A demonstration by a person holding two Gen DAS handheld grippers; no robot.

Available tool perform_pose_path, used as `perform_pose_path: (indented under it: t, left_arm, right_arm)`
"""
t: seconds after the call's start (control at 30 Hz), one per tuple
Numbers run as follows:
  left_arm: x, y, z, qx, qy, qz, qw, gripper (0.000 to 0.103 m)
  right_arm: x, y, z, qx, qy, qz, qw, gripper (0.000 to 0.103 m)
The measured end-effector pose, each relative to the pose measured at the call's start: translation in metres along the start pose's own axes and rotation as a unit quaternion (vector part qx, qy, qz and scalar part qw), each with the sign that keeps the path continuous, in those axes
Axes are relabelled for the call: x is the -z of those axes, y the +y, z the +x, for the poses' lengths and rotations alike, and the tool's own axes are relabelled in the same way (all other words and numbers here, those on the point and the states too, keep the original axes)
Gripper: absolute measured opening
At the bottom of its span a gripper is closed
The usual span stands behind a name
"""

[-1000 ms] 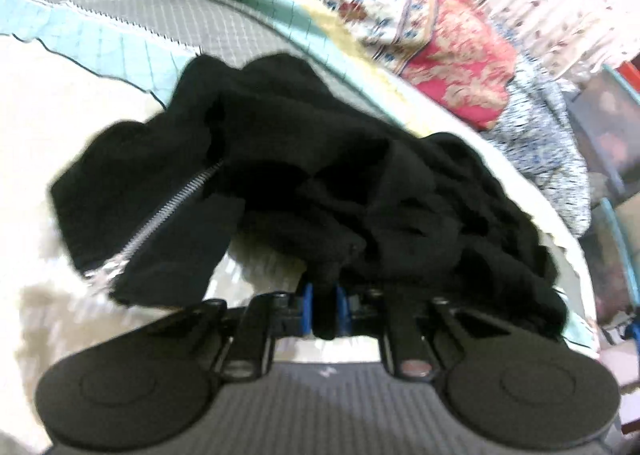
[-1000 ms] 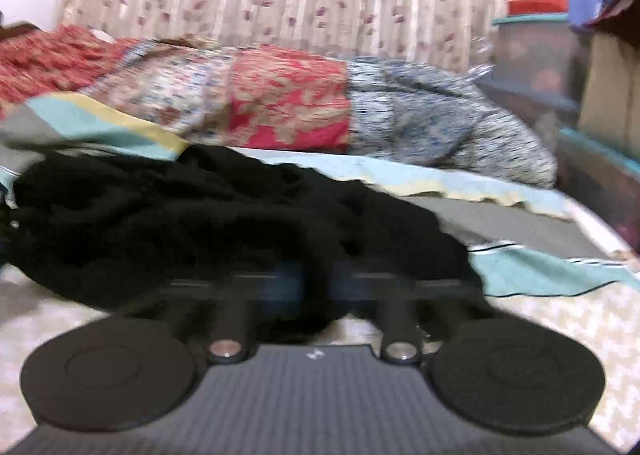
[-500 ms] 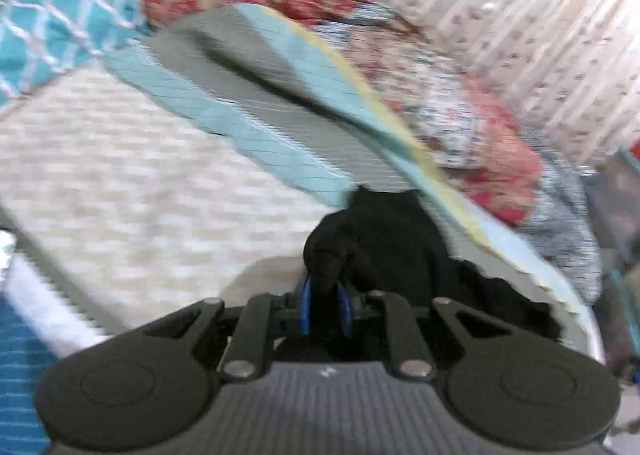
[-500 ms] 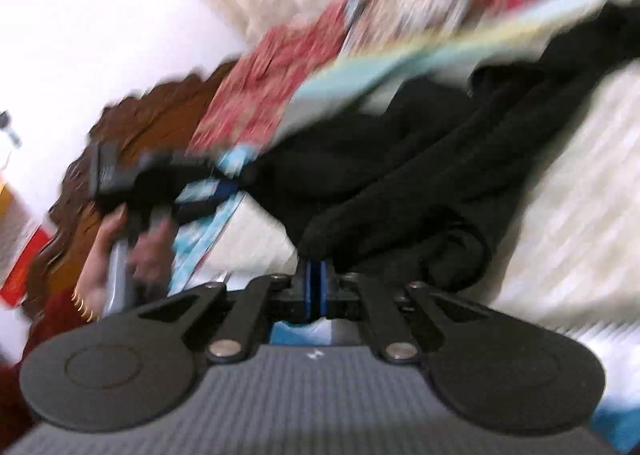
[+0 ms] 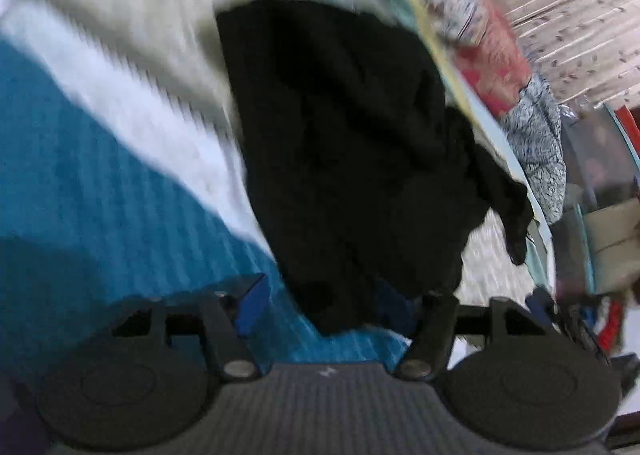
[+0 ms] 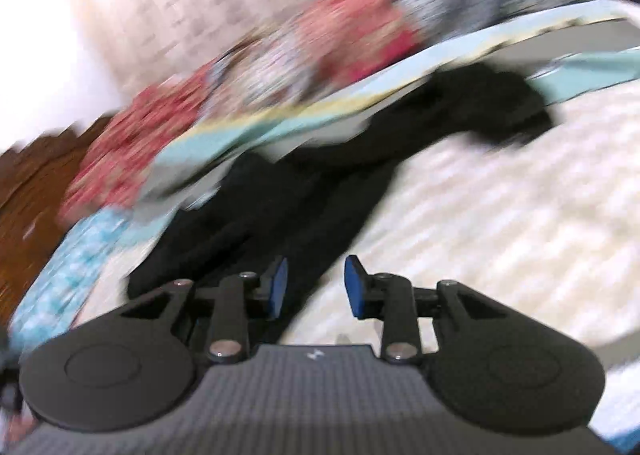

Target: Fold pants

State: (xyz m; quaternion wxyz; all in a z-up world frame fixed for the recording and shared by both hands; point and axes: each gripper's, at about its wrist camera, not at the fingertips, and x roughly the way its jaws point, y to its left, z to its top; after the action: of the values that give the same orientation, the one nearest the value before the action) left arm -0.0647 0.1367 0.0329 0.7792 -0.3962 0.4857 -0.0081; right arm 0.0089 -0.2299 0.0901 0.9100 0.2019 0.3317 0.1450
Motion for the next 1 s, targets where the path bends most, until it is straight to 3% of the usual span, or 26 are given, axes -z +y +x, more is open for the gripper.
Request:
perform_pose_path:
  t: [0.03, 0.13, 0.23, 0.3, 0.33, 0.4, 0.43, 0.5, 0.53, 0.57, 0.67, 0.83, 1.0]
  left_arm:
    - [0.001, -0.004, 0.012, 0.003, 0.015, -0.019, 0.9997, 0.079]
    - [0.006, -0.02, 0.04, 0.039, 0.039, -0.046, 0.9974, 0.096]
    - [0.003, -0.033, 0.063, 0.035, 0.047, -0.07, 0.9958, 0.097]
    - [-0.001, -0.033, 0.075, 0.047, 0.051, -0.096, 0.9929, 0.082]
    - [0.001, -0.033, 0.079, 0.051, 0.05, -0.103, 0.9922, 0.05]
    - [-0.001, -0.029, 0.088, 0.044, 0.059, -0.111, 0.991, 0.041]
    - [-0.003, -0.029, 0.088, 0.045, 0.058, -0.112, 0.991, 0.022]
    - [-0.008, -0.03, 0.079, 0.046, 0.053, -0.09, 0.9935, 0.02]
    - [-0.012, -0.031, 0.072, 0.048, 0.044, -0.083, 0.9944, 0.02]
    - [-0.016, -0.032, 0.062, 0.048, 0.03, -0.073, 0.9957, 0.018]
    - [-0.034, -0.034, 0.023, 0.045, -0.017, -0.047, 0.9977, 0.016]
    - [-0.056, -0.029, -0.043, 0.027, -0.059, -0.011, 0.9978, 0.013]
    - [-0.062, -0.01, -0.12, -0.005, -0.108, 0.031, 0.9936, 0.013]
  right_arm:
    - [-0.006, -0.013, 0.008, 0.025, -0.011, 0.011, 1.0, 0.039]
    - [-0.027, -0.051, 0.033, 0.066, -0.033, 0.093, 0.993, 0.049]
    - [-0.043, -0.095, 0.054, 0.057, -0.052, 0.2, 0.977, 0.049]
    - [-0.05, -0.114, 0.071, 0.06, -0.056, 0.256, 0.963, 0.051]
    - [-0.053, -0.123, 0.08, 0.065, -0.056, 0.281, 0.956, 0.052]
    - [-0.055, -0.13, 0.1, 0.085, -0.061, 0.313, 0.944, 0.055]
    - [-0.056, -0.133, 0.111, 0.089, -0.063, 0.327, 0.939, 0.054]
    - [-0.066, -0.137, 0.123, 0.084, -0.078, 0.341, 0.933, 0.05]
    - [-0.071, -0.136, 0.126, 0.085, -0.076, 0.342, 0.933, 0.022]
    - [-0.077, -0.14, 0.124, 0.087, -0.067, 0.336, 0.935, 0.012]
    - [-0.095, -0.137, 0.107, 0.087, -0.065, 0.312, 0.944, 0.011]
    - [-0.112, -0.108, 0.011, 0.011, -0.14, 0.254, 0.957, 0.011]
    - [-0.117, -0.114, -0.106, -0.007, -0.212, 0.239, 0.948, 0.011]
